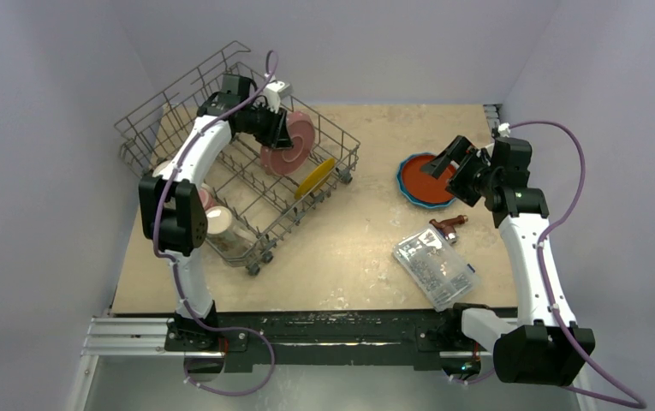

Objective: Load the mixed dishes into the dish rack

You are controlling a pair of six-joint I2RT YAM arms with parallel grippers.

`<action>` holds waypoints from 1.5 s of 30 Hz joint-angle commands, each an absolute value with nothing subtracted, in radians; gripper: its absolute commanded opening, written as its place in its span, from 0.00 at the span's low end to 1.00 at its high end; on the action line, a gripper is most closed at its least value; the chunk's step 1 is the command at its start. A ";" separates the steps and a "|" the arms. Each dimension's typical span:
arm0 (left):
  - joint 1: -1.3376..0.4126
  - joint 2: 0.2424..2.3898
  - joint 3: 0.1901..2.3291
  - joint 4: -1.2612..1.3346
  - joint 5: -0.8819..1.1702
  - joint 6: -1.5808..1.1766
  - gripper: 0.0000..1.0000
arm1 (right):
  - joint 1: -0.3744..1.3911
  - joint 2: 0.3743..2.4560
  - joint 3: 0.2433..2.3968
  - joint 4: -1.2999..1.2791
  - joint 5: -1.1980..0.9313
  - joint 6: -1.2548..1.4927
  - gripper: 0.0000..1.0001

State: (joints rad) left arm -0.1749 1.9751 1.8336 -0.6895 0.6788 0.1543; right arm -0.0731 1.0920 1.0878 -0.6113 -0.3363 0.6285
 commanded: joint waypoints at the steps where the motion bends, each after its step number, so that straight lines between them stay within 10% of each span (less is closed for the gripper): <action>1: -0.201 1.942 1.832 -0.625 0.650 0.217 0.08 | -0.071 1.077 1.076 -0.566 -0.360 0.614 0.99; 7: -0.229 1.948 1.811 -0.628 0.627 0.237 0.13 | -0.070 1.068 1.068 -0.564 -0.363 0.609 0.99; 15: -0.269 1.914 1.810 -0.661 0.626 0.227 0.62 | -0.070 1.061 1.047 -0.544 -0.379 0.612 0.99; 22: -0.280 1.866 1.797 -0.674 0.590 0.208 0.85 | -0.071 1.051 1.041 -0.531 -0.385 0.593 0.99; 45: -0.307 1.679 1.807 -0.737 0.469 0.123 0.91 | -0.071 1.033 0.934 -0.422 -0.446 0.558 0.99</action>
State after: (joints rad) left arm -0.3042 1.7668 1.7546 -0.7338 0.4389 0.1692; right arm -0.0731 1.0515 0.9520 -0.4770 -0.4225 0.5831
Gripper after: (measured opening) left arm 0.898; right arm 0.987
